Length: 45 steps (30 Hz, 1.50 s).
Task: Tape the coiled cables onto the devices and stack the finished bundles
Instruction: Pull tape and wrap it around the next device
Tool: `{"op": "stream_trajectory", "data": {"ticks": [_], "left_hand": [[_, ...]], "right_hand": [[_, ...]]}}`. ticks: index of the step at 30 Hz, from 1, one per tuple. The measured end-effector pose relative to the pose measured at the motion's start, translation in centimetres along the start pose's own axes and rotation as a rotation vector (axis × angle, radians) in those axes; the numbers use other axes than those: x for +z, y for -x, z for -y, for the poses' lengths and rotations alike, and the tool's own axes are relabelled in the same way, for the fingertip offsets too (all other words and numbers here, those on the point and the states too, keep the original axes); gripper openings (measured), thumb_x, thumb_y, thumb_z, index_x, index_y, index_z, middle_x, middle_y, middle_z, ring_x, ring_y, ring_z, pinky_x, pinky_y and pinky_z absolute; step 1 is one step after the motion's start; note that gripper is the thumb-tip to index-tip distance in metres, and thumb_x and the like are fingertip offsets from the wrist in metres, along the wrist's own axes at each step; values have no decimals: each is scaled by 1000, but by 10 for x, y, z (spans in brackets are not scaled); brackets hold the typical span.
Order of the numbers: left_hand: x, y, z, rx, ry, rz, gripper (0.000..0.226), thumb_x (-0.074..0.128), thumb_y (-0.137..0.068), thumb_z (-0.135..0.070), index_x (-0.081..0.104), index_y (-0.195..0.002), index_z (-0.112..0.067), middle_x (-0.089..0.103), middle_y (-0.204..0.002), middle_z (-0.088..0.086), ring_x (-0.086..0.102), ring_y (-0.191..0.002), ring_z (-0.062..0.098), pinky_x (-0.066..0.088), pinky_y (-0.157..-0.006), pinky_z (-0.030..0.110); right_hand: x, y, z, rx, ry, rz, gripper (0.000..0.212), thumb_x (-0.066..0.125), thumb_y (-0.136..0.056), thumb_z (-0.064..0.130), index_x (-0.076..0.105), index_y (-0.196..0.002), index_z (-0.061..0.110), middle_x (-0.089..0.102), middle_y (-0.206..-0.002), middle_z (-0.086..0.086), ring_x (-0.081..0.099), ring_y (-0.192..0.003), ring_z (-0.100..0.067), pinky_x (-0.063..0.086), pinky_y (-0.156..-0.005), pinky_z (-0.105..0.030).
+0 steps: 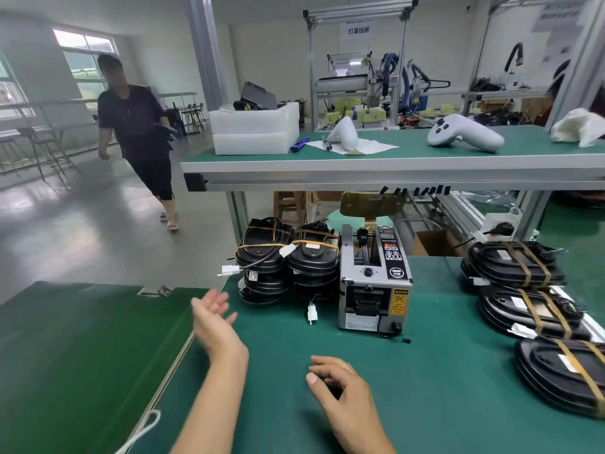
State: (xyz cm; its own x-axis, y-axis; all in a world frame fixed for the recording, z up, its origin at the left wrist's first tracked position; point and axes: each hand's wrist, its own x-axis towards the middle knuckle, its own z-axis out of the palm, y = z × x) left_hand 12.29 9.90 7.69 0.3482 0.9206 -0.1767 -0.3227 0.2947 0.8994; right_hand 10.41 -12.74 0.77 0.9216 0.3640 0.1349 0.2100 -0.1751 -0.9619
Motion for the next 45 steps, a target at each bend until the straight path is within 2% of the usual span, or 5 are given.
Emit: {"op": "stream_trajectory", "data": {"ticks": [8, 19, 28, 41, 45], "left_hand": [[-92, 86, 48, 239, -783, 607, 41, 67, -108, -24, 77, -69, -32, 74, -65, 1, 63, -57, 5, 52, -70, 27], [-104, 79, 61, 328, -907, 618, 30, 77, -100, -24, 75, -70, -30, 73, -64, -2, 70, -69, 16, 47, -67, 17], [-108, 79, 60, 315, -884, 650, 29, 76, -100, -27, 75, -71, -27, 74, -68, -2, 69, -70, 16, 47, -67, 17], [-108, 86, 54, 283, -867, 661, 30, 72, -102, -33, 72, -73, -24, 73, -70, 2, 57, -60, 10, 46, -65, 26], [-106, 86, 53, 275, -866, 661, 30, 72, -102, -32, 71, -73, -24, 73, -70, 2, 56, -60, 11, 46, -65, 27]], "right_hand": [[-20, 7, 11, 241, -315, -109, 11, 72, -97, 22, 81, -103, 19, 80, -105, 7, 72, -106, -13, 58, -98, -35], [-241, 67, -14, 532, -641, -1013, 53, 64, -103, 19, 44, -144, -8, 57, -139, -26, 65, -118, -37, 51, -104, -45], [-292, 16, -5, 772, -796, -993, 71, 80, -92, 32, 45, -153, 18, 41, -159, -21, 55, -135, -35, 53, -107, -49], [-299, -15, -28, 726, -753, -1095, 63, 67, -100, 10, 37, -156, 10, 36, -165, -7, 43, -144, -27, 54, -105, -41], [-296, 11, -28, 727, -805, -1060, 56, 71, -98, 16, 49, -150, 17, 53, -152, -4, 61, -129, -25, 54, -84, -30]]}}
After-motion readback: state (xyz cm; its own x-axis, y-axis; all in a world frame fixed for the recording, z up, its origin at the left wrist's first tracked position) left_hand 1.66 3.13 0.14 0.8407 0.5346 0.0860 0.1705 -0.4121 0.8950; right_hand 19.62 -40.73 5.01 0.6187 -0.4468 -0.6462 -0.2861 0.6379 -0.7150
